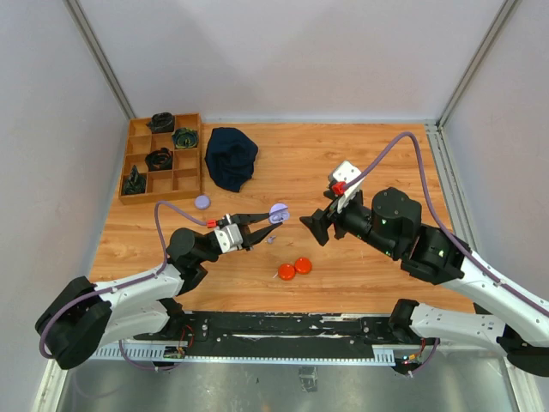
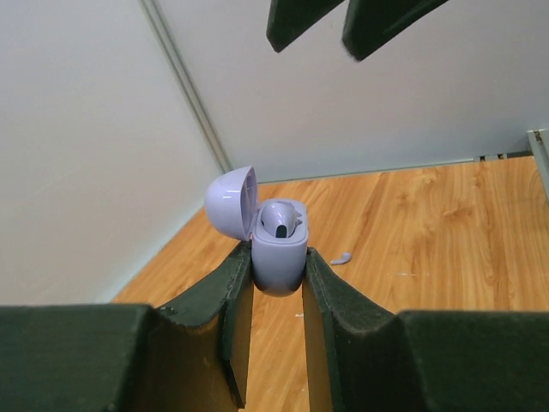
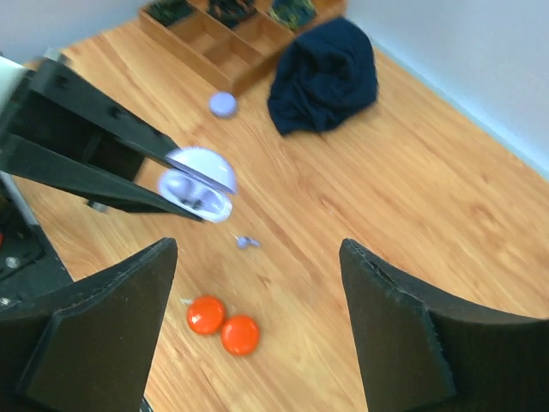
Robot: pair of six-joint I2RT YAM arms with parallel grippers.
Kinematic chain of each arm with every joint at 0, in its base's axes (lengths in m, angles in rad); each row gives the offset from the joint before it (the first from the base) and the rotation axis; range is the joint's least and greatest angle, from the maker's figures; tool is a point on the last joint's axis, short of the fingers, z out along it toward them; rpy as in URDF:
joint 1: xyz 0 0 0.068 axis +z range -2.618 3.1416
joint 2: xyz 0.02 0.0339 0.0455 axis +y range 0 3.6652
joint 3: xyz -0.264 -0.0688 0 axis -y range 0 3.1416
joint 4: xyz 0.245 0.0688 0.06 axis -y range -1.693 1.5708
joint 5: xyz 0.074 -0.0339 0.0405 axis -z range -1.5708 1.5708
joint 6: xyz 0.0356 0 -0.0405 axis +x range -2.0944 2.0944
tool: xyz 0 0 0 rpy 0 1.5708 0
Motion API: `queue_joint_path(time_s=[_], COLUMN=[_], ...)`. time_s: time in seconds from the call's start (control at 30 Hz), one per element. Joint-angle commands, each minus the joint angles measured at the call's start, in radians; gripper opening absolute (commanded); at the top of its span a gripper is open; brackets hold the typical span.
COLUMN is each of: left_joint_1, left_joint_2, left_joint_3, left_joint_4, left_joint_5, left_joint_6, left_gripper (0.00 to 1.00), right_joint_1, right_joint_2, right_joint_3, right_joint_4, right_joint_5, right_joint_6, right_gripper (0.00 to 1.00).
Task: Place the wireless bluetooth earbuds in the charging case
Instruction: Place the earbud in the charging case, then pick up the earbud from the center of the board.
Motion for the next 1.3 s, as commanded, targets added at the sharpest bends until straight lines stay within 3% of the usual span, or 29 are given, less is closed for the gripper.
queue_joint_path(time_s=[0.0,0.33,0.77,1.27], left_joint_1=[0.006,0.007,0.01,0.01], left_joint_2=[-0.06,-0.162,-0.269,-0.327], left_joint_3=[0.028,0.041,0.027,0.027], left_joint_4=[-0.096,-0.249,-0.314,-0.337], left_joint_5=[-0.008,0.006,0.009,0.011], left_joint_6=[0.087,0.23,0.257,0.274], left_gripper=[0.0,0.0,0.0,0.0], right_joint_1=[-0.108,-0.469,-0.763,-0.897], right_joint_2=[0.038,0.132,0.382,0.702], right_joint_3=[0.066,0.035,-0.121,-0.071], right_joint_4=[-0.267,-0.409,-0.251,-0.114], right_joint_5=[0.02,-0.15,-0.223,-0.255], right_joint_6=[0.043,0.058,0.093,0.071], right_gripper=[0.79,0.79,0.76,0.69])
